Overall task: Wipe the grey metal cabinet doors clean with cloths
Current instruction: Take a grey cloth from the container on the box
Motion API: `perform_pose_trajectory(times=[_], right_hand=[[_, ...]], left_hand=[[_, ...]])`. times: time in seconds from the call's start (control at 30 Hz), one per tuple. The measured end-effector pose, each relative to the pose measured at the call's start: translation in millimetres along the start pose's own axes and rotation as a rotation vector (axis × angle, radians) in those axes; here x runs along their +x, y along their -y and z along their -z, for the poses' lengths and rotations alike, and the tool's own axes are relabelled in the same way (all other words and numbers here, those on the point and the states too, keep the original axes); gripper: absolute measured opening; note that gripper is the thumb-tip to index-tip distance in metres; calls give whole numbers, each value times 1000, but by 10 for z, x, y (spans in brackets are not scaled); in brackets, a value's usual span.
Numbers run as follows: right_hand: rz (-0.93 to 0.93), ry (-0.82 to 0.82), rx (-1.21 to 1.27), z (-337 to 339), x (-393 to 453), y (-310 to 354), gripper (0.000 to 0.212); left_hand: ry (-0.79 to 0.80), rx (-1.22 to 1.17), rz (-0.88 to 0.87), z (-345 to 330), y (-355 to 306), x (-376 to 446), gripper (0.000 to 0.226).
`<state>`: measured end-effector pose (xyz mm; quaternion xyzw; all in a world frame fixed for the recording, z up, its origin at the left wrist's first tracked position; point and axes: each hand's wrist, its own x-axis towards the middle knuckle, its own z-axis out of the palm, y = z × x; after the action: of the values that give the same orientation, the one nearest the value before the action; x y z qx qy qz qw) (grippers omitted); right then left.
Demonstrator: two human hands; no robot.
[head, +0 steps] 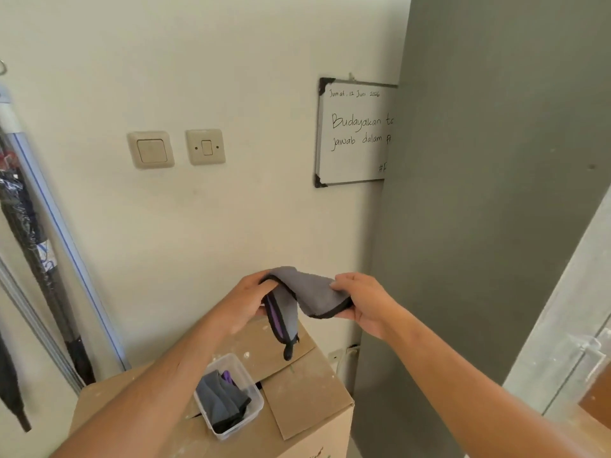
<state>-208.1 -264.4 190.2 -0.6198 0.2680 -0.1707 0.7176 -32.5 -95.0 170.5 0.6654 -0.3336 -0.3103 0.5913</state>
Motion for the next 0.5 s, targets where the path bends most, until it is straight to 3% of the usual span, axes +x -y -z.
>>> perform_pose_trajectory(times=[0.1, 0.23, 0.37, 0.5], right_hand=[[-95, 32, -140, 201, -160, -83, 11], [-128, 15, -455, 408, -325, -41, 25], [72, 118, -108, 482, -404, 135, 40], [194, 91, -131, 488, -520, 277, 52]], left_hand=[[66, -72, -31, -147, -214, 5, 43], [130, -106, -54, -375, -467, 4, 44], [273, -111, -58, -585, -677, -49, 36], [344, -123, -61, -695, -752, -67, 37]])
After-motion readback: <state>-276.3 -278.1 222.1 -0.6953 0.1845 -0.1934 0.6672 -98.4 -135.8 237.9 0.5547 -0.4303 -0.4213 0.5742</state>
